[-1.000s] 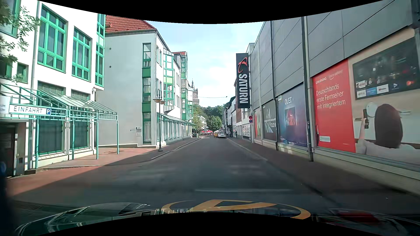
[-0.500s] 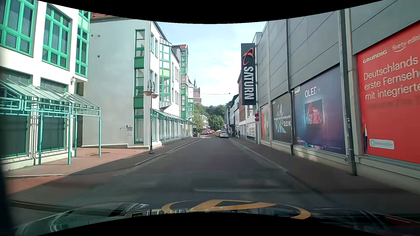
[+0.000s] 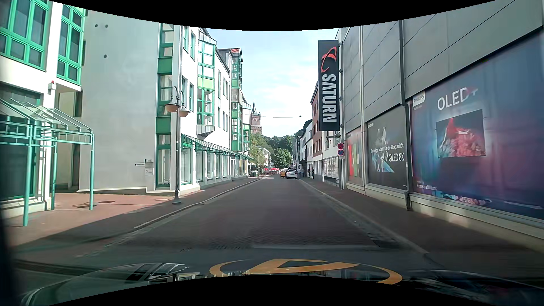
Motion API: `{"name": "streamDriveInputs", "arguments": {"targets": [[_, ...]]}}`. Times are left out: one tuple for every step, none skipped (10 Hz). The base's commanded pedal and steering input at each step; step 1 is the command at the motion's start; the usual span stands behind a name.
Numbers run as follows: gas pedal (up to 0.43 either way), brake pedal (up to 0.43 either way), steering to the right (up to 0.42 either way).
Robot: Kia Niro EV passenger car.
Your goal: Follow the waypoints while adhering to traffic rules and regulations
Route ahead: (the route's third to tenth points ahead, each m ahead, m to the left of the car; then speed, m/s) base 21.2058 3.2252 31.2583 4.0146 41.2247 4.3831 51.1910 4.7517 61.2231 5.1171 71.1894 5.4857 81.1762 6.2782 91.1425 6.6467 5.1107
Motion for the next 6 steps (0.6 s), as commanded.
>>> {"name": "streamDriveInputs", "arguments": {"targets": [[0.000, 0.000, -0.007], [0.000, 0.000, -0.006], [0.000, 0.000, -0.006], [0.020, 0.000, -0.006], [0.020, 0.000, -0.005], [0.047, 0.000, -0.005]]}}
